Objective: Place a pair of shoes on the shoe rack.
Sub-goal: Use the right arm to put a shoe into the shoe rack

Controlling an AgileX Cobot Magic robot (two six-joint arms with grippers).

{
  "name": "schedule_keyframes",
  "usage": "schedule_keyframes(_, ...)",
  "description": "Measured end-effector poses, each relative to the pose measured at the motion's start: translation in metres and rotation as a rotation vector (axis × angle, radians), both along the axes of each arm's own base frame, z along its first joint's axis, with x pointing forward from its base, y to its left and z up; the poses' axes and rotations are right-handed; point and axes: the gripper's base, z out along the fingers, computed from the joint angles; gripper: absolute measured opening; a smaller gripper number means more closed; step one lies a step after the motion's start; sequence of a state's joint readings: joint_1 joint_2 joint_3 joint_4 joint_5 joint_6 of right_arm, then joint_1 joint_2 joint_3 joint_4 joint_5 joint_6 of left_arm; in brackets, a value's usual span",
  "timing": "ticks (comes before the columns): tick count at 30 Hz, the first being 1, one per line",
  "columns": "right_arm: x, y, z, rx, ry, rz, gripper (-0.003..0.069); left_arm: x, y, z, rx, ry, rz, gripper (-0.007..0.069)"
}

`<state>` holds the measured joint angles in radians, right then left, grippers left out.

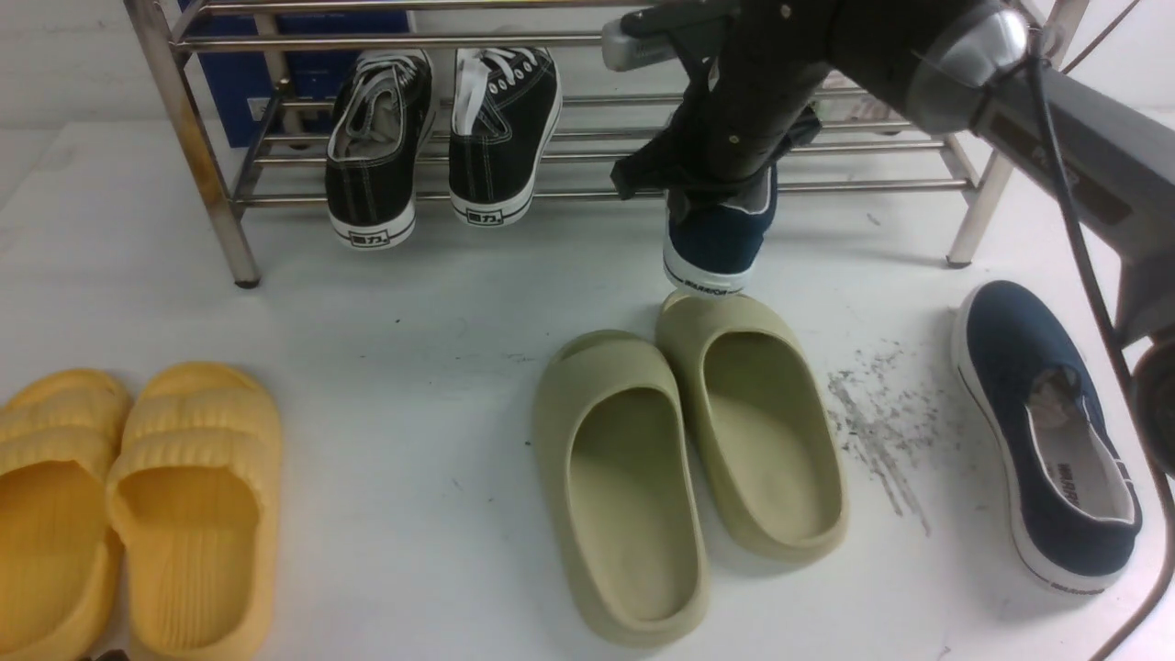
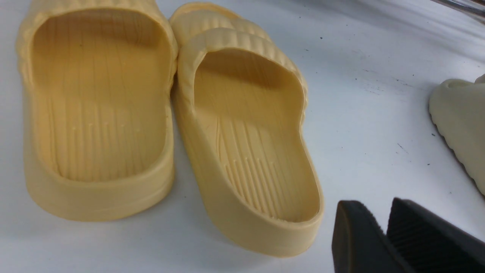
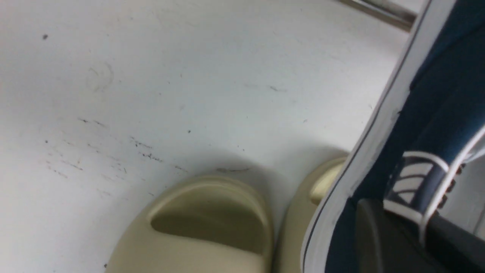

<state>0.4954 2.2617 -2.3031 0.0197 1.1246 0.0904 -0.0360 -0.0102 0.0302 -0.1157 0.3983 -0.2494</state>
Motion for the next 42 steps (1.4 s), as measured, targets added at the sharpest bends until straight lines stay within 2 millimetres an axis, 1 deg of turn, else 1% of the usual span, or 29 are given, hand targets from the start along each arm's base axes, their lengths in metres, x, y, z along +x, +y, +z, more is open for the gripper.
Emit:
schedule_keyframes(3, 0.001, 0.000, 0.005, 0.001, -0.030, 0.012, 0.0051, 0.000, 0.000, 0.000, 0.000, 0.000, 0.000, 0.0148)
schedule_keyframes(6, 0.006, -0.001, 0.004, 0.008, -0.054, 0.007, 0.0051, 0.000, 0.000, 0.000, 0.000, 0.000, 0.000, 0.0153)
schedule_keyframes(8, 0.012, -0.003, 0.000, 0.017, -0.078, -0.002, 0.0051, 0.000, 0.000, 0.000, 0.000, 0.000, 0.000, 0.0155)
schedule_keyframes(12, 0.029, -0.009, -0.012, 0.036, -0.135, -0.028, 0.0051, 0.000, 0.000, 0.000, 0.000, 0.000, 0.000, 0.0158)
schedule_keyframes(13, 0.030, -0.009, -0.013, 0.040, -0.143, -0.030, 0.0051, 0.000, 0.000, 0.000, 0.000, 0.000, 0.000, 0.0158)
schedule_keyframes(15, 0.040, -0.014, -0.021, 0.054, -0.175, -0.047, 0.0051, 0.000, 0.000, 0.000, 0.000, 0.000, 0.000, 0.0162)
schedule_keyframes(16, 0.040, -0.014, -0.020, 0.056, -0.178, -0.047, 0.0051, 0.000, 0.000, 0.000, 0.000, 0.000, 0.000, 0.0162)
schedule_keyframes(18, 0.047, -0.017, -0.025, 0.069, -0.207, -0.057, 0.0051, 0.000, 0.000, 0.000, 0.000, 0.000, 0.000, 0.0163)
schedule_keyframes(26, 0.054, -0.021, -0.027, 0.072, -0.251, -0.067, 0.0064, 0.000, 0.000, 0.000, 0.000, 0.000, 0.000, 0.0172)
schedule_keyframes(30, 0.056, -0.022, -0.027, 0.050, -0.278, -0.063, 0.0112, 0.000, 0.000, 0.000, 0.000, 0.000, 0.000, 0.0176)
schedule_keyframes(31, 0.057, -0.022, -0.027, 0.043, -0.286, -0.062, 0.0133, 0.000, 0.000, 0.000, 0.000, 0.000, 0.000, 0.0178)
schedule_keyframes(32, 0.057, -0.022, -0.026, 0.039, -0.297, -0.061, 0.0169, 0.000, 0.000, 0.000, 0.000, 0.000, 0.000, 0.0179)
schedule_keyframes(33, 0.057, -0.022, -0.026, 0.039, -0.296, -0.061, 0.0174, 0.000, 0.000, 0.000, 0.000, 0.000, 0.000, 0.0179)
schedule_keyframes(35, 0.057, -0.023, -0.025, 0.031, -0.297, -0.061, 0.0222, 0.000, 0.000, 0.000, 0.000, 0.000, 0.000, 0.0181)
schedule_keyframes(36, 0.055, -0.024, -0.022, 0.021, -0.290, -0.061, 0.0278, 0.000, 0.000, 0.000, 0.000, 0.000, 0.000, 0.0182)
schedule_keyframes(37, 0.054, -0.025, -0.022, 0.018, -0.285, -0.061, 0.0290, 0.000, 0.000, 0.000, 0.000, 0.000, 0.000, 0.0183)
schedule_keyframes(38, 0.051, -0.026, -0.017, 0.008, -0.275, -0.061, 0.0326, 0.000, 0.000, 0.000, 0.000, 0.000, 0.000, 0.0182)
schedule_keyframes(40, 0.043, -0.028, -0.002, 0.005, -0.269, -0.060, 0.0360, 0.000, 0.000, 0.000, 0.000, 0.000, 0.000, 0.0182)
schedule_keyframes(41, 0.037, -0.028, 0.009, 0.001, -0.258, -0.057, 0.0374, 0.000, 0.000, 0.000, 0.000, 0.000, 0.000, 0.0183)
schedule_keyframes(42, 0.032, -0.028, 0.017, 0.004, -0.258, -0.055, 0.0379, 0.000, 0.000, 0.000, 0.000, 0.000, 0.000, 0.0183)
